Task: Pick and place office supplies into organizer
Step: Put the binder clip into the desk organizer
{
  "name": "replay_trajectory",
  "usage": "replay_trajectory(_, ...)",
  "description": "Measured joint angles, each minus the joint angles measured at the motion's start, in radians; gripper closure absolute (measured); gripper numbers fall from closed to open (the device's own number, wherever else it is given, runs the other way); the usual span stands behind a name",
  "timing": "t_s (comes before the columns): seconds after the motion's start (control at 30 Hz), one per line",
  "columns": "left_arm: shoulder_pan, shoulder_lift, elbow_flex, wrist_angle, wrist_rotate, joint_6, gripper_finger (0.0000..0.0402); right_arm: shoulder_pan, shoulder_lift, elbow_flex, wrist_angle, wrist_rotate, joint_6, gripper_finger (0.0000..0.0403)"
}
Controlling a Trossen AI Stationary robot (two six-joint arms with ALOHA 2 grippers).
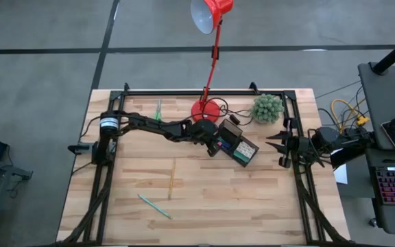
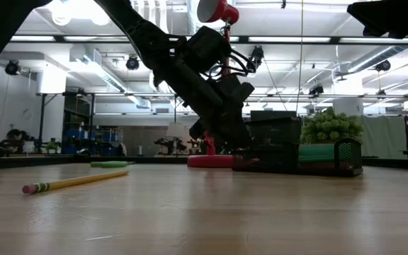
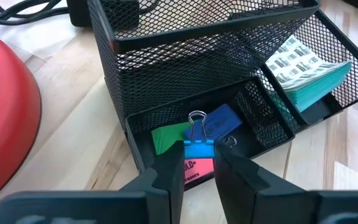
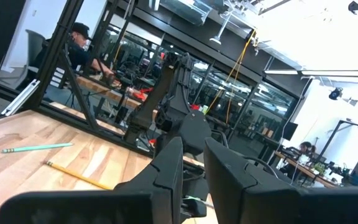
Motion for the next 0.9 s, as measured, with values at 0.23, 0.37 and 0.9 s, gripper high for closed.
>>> replay_trajectory(0.23, 0.000, 0.000, 0.000, 0.006, 0.001, 0.000, 0.0332, 0.000, 0.000, 0.000, 0.000, 0.000, -0.001, 0.0346)
replay_trajectory(0.37, 0.000, -0.001, 0.000, 0.007, 0.006, 0.008, 0.0332, 0.000, 0.000, 0.000, 0.000, 0.000, -0.003, 0.0346)
replay_trajectory(0.9, 0.005, -0.001, 0.002, 0.005, 0.056, 0.008, 0.0298, 0.000, 0.000, 0.000, 0.000, 0.000, -0.003, 0.0346)
